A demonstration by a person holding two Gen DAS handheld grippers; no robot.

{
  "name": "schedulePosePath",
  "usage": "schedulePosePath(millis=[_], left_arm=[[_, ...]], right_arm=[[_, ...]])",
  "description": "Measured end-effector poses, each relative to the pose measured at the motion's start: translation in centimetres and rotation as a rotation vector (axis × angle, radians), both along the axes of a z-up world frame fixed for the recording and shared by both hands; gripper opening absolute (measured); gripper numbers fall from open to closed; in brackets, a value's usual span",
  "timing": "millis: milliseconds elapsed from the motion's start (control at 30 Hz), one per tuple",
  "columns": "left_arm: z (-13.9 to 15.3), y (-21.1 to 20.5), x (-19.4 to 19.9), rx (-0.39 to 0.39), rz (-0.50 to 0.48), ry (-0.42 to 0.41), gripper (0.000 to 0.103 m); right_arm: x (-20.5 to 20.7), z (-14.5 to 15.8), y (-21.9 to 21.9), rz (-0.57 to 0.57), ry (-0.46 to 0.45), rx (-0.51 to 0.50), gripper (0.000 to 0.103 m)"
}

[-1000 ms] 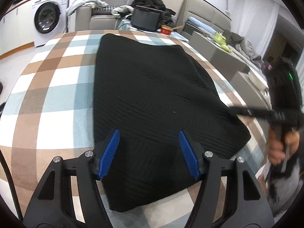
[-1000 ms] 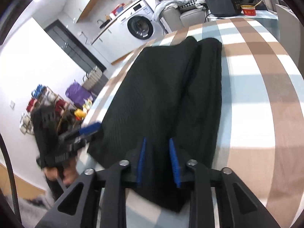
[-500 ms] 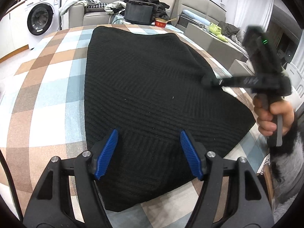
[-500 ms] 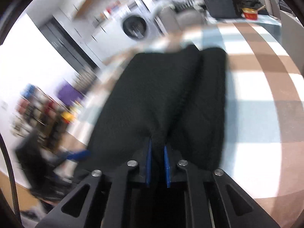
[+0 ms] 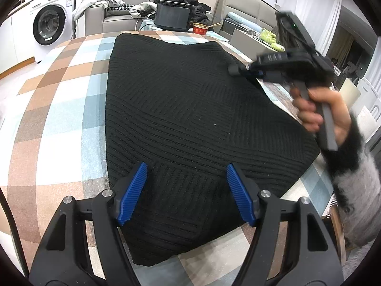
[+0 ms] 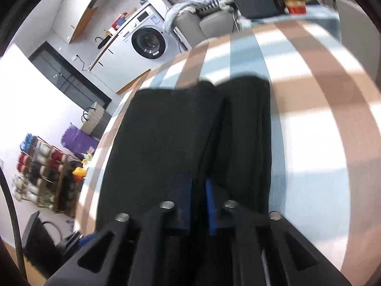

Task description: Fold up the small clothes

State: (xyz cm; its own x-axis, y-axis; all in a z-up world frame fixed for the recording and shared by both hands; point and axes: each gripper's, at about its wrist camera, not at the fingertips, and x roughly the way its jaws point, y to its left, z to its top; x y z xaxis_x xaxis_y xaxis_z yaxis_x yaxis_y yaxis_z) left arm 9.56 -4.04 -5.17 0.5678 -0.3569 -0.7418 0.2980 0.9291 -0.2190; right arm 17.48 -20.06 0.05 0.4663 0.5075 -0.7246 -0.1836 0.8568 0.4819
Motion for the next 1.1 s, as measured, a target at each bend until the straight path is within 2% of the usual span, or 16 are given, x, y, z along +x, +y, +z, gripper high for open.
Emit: schedulePosePath(millis=[100,200,267,300,367,433,533,567,633,700,733,800,833,900,967,1100], left_arm=[[0.0,0.1,0.1,-0.005,0.000,0.000,0.068],[-0.1,0.1,0.1,-0.001,-0.003,-0.002,0.068],[-0.1,0.1,0.1,0.001,0.000,0.000,0.068],[0.0,0.0,0.1,0.002,0.000,0.001,0.068],[-0.1,0.0,0.2,0.003,0.001,0.000,0.069],[-0.1,-0.1,0.2,0.005,0.002,0.000,0.069],[-0.1,-0.1,0.1,0.004,0.002,0.001,0.069],[-0.1,-0.1,0.2,0.003,0.001,0.001,0.069],[-0.1,0.0,0.2,0.001,0.001,0.001,0.069],[-0.1,0.0,0.2,0.001,0.002,0.000,0.069],[-0.1,0.0,0.2,0.000,0.001,0.000,0.069],[-0.1,0.0,0.2,0.001,0.001,0.001,0.070],[-0.1,0.0,0.2,0.002,0.002,0.001,0.070],[-0.1,0.1,0.3,0.003,0.005,0.001,0.070],[-0.1,0.1,0.3,0.004,0.006,0.002,0.070],[-0.2,0.0,0.3,0.006,0.007,-0.001,0.071]], right_arm=[[1.1,1.5,0.6,0.002,-0.097,-0.065,0.008],[2.6,0.5,0.5,-0.053,-0.070,-0.176,0.010],[3.5,-0.4,-0.8,-0.056,0.014,-0.063,0.014],[3.6,-0.3,-1.4,-0.069,0.021,-0.023,0.015],[3.6,-0.1,-1.8,-0.070,0.013,-0.001,0.024],[4.3,-0.1,-1.6,-0.053,0.009,0.033,0.027],[5.4,-1.0,-0.9,-0.043,0.030,0.028,0.027],[5.7,-1.1,-0.7,-0.041,0.028,0.023,0.025],[6.5,-0.8,-0.1,-0.035,-0.021,-0.025,0.012],[6.3,0.2,0.1,-0.022,-0.073,0.002,0.011],[6.3,0.5,0.2,-0.030,-0.088,-0.022,0.012],[6.8,0.1,0.8,-0.041,-0.053,-0.151,0.015],[6.7,-0.1,0.7,-0.048,-0.033,-0.168,0.019],[6.0,-0.2,-0.3,-0.057,-0.003,-0.123,0.026],[3.9,0.2,-1.4,-0.073,-0.021,-0.108,0.041],[0.1,-0.6,-2.8,-0.068,-0.012,-0.091,0.042]])
